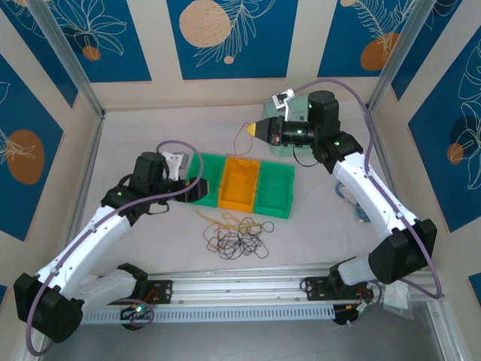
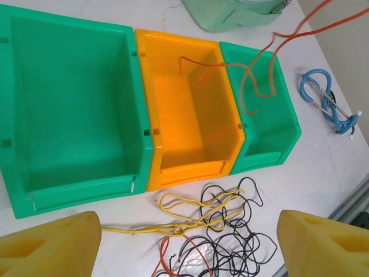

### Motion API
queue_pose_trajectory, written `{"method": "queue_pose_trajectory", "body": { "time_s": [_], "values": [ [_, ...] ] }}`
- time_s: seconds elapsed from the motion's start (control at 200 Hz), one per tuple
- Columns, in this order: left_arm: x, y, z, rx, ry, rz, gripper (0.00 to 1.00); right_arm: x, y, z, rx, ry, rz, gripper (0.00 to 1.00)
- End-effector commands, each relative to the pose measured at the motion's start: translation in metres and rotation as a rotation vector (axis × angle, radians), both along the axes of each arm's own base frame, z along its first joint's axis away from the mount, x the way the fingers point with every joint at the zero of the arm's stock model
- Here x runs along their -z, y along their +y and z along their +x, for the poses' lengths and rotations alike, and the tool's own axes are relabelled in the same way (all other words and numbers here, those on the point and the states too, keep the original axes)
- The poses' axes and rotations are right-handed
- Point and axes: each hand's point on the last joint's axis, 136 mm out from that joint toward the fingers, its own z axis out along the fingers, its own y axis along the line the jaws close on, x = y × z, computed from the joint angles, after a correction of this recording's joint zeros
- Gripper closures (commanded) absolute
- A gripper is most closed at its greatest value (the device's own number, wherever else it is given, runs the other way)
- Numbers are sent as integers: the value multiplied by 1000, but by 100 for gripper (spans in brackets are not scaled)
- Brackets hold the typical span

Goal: Untangle the cables

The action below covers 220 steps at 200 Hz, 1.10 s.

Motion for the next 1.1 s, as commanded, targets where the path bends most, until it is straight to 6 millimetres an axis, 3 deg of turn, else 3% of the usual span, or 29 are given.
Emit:
{"method": "queue_pose_trajectory", "body": {
  "time_s": [0.0, 0.145, 0.445, 0.64, 0.83, 1.095],
  "values": [
    [-18, -3, 2, 14, -18, -46, 20, 2, 3, 0, -19, -22, 3, 100],
    [-20, -2, 4, 10, -22, -55, 20, 20, 4, 1, -11, 13, -26, 100],
    [-19, 2, -2, 32, -4, -23, 27, 96, -2, -2, 81, 61, -366, 100],
    [-5, 6, -13, 52, 44, 6, 27, 134, 0, -1, 81, 82, -562, 100],
    [7, 9, -22, 53, 86, 26, 40, 166, 3, 3, 61, 119, -725, 100],
    [34, 9, -39, 76, 188, 25, 40, 197, 15, 7, 18, 158, -812, 99]
  ]
}}
